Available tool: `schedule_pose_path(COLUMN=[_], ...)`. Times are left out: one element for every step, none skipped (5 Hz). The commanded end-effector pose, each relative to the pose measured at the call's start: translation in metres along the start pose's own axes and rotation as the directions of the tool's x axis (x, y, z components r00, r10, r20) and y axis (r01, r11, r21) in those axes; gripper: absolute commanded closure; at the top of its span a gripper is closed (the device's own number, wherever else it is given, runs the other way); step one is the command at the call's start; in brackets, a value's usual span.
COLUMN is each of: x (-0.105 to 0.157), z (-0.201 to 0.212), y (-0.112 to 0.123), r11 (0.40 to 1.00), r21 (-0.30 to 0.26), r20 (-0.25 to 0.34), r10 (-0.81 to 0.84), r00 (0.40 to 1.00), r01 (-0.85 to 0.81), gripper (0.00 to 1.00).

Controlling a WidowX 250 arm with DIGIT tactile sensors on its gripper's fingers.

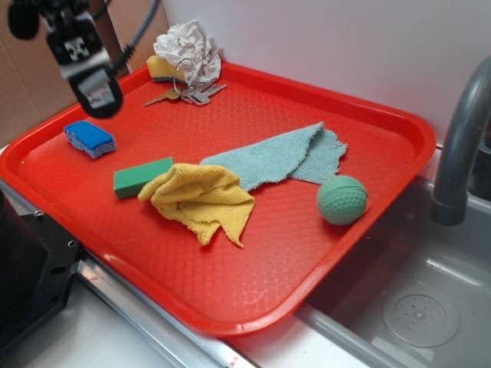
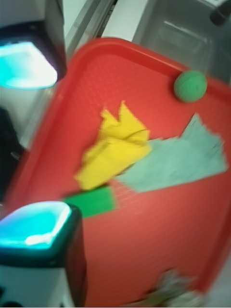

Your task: Grab the yellow cloth.

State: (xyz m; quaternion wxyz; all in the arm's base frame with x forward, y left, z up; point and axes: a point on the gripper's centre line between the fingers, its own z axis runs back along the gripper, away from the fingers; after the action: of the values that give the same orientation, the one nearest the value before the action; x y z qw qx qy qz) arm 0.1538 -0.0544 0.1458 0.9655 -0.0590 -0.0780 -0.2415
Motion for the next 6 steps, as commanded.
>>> schedule_pose_path(x=[0.037, 0.021, 0.012, 0.007, 0.002, 0.001], z=[-0.076, -0.112, -0.105, -0.081, -0.058, -0.035], y=[-0.003, -0.019, -0.028, -0.027, -0.025, -0.027], r11=[0.978, 0.975, 0.983, 0.988, 0.989, 0.987], r21=[-0.032, -0.079, -0.065, -0.010, 0.063, 0.117], r20=[-0.055, -0.148, -0.169, -0.162, -0.171, -0.150], r10=[-0.206, -0.217, -0.178, -0.155, -0.120, -0.091], r00=[0.977, 0.965, 0.969, 0.975, 0.978, 0.984], r01=[0.204, 0.207, 0.169, 0.155, 0.133, 0.109], gripper=[0.00, 0.00, 1.00, 1.00, 1.00, 1.00])
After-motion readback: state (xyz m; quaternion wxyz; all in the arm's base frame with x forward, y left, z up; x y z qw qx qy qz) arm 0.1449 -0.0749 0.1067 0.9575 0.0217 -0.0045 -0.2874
